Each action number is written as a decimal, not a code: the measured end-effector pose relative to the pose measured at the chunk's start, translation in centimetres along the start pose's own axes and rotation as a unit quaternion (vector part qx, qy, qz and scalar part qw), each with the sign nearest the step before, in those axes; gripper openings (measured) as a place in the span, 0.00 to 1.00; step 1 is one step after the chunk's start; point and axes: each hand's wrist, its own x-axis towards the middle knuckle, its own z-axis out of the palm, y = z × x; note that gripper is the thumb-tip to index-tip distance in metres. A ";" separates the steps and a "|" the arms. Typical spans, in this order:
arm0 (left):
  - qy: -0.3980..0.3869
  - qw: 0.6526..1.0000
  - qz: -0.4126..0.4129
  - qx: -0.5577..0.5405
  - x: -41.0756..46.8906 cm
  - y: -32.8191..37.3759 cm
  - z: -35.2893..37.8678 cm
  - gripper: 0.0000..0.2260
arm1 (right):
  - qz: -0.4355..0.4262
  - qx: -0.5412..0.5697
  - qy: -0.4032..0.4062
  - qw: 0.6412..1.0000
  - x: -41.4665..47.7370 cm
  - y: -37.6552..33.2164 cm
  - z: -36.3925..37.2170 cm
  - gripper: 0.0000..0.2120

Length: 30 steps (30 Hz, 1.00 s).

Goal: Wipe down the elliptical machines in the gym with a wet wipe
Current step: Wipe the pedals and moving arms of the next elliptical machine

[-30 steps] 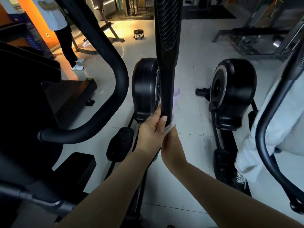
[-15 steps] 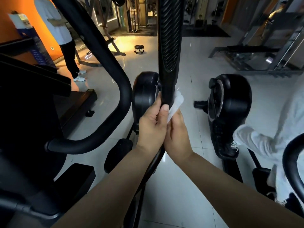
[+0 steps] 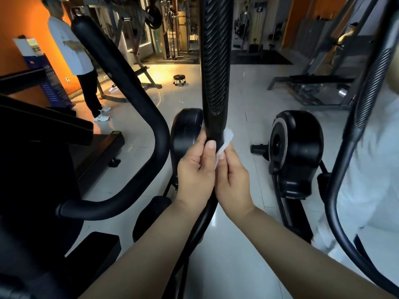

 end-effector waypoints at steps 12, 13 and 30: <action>0.003 1.000 0.013 -0.006 0.4 -0.3 0.2 0.18 | -0.037 -0.035 -0.006 0.999 -0.1 1.0 0.2 0.21; -0.001 1.000 0.011 -0.004 0.4 -0.3 0.2 0.18 | -0.049 -0.028 -0.006 0.998 0.4 0.4 0.2 0.21; -0.016 0.999 -0.034 0.037 -2.1 -3.2 -0.4 0.20 | 0.019 -0.055 -0.041 0.997 -2.5 4.1 -0.1 0.23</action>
